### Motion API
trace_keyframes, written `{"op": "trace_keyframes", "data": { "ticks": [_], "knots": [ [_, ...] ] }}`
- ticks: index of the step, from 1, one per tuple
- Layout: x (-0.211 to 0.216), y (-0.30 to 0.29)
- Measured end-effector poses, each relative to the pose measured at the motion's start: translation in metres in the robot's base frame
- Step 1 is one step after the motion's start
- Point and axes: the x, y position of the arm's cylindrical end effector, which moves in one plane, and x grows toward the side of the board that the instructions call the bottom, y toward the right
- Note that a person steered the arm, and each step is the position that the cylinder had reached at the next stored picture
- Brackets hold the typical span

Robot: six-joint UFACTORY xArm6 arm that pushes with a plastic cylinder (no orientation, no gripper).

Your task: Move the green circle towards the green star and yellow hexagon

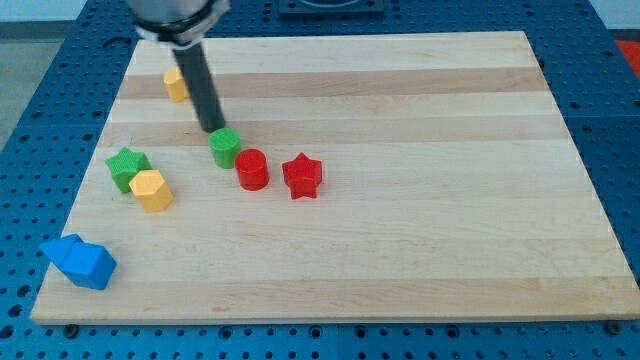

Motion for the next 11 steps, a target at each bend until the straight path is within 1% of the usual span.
{"op": "trace_keyframes", "data": {
  "ticks": [1,2,3,4,7,8,10,11],
  "knots": [
    [-0.010,0.060],
    [0.012,0.098],
    [0.038,0.101],
    [0.041,0.082],
    [0.041,-0.042],
    [0.041,-0.067],
    [0.044,-0.025],
    [0.055,-0.025]
  ]
}}
